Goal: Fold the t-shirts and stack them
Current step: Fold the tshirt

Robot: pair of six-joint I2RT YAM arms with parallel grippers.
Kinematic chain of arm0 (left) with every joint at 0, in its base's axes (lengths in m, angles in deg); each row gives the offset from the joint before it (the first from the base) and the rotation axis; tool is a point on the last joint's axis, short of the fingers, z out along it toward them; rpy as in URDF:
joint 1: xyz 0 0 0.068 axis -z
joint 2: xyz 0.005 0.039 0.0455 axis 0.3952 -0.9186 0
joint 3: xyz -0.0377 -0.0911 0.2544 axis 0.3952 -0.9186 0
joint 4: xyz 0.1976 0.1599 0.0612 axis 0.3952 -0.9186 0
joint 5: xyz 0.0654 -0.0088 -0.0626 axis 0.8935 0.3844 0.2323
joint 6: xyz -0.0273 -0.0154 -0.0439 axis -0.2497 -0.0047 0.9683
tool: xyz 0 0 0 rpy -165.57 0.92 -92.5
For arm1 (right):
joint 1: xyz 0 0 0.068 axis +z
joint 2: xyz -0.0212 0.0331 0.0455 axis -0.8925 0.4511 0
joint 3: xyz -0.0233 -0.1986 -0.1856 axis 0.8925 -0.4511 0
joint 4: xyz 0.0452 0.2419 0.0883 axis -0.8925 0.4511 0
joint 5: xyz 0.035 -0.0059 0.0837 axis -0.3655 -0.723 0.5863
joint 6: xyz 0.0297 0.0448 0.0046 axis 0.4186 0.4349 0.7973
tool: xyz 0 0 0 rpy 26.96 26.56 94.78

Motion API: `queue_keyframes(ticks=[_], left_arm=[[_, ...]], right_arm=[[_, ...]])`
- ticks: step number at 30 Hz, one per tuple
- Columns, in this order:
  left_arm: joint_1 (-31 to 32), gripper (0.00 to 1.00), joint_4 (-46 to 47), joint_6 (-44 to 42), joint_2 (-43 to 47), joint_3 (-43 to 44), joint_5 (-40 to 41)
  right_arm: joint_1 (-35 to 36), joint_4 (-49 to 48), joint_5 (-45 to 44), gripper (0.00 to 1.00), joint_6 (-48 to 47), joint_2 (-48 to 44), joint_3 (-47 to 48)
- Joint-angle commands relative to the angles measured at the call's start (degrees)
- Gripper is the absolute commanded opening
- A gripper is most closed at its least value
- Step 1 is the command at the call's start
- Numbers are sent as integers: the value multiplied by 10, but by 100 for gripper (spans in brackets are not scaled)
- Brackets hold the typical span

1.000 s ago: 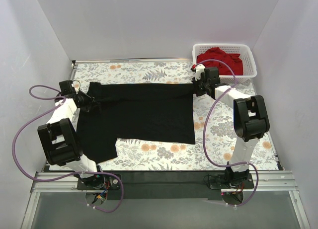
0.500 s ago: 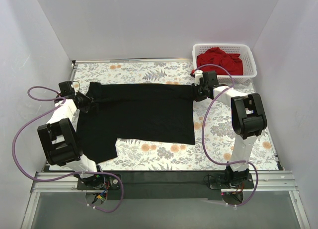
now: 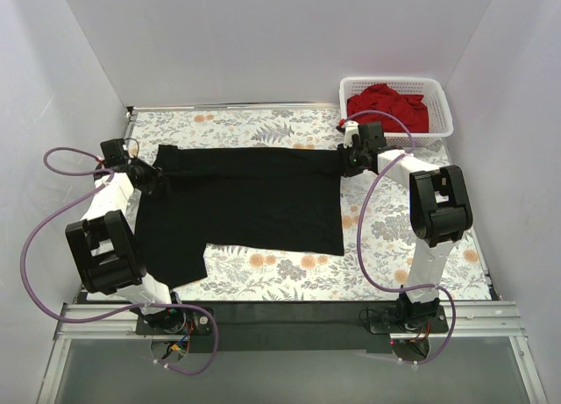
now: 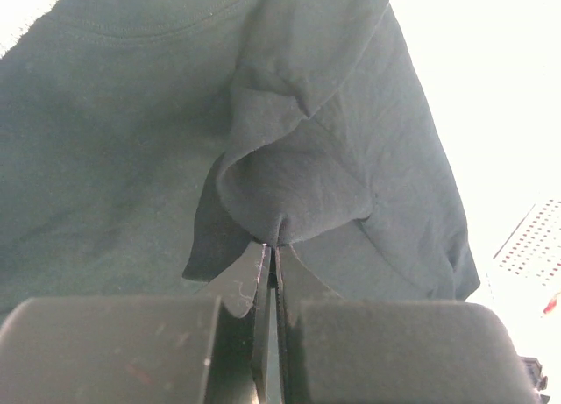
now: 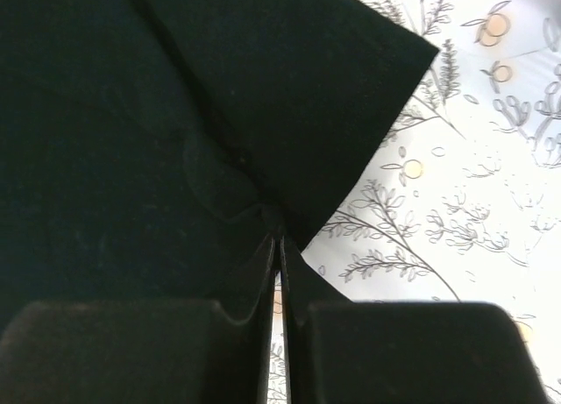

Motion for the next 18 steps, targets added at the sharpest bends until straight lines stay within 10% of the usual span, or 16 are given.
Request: queue_keyframes(ticks=[1,6,10,14,18], left_arm=[[-3,0,6,-4,31,4,25],[-3,5,34,0,48,-64,46],[-3,23,40,6,69,-75,62],[-3,64,46,-20,69,-56,96],[0,67,63,-47,31,0,76]], right_arm=[[-3,9,37,10,20,-14,2],[-2,28,77,24,33,-4,3],[-2,57,92,37,34,-9,27],[-4,60,82,47,38,-35,48],[-9,57,60,48,57,-33,78]])
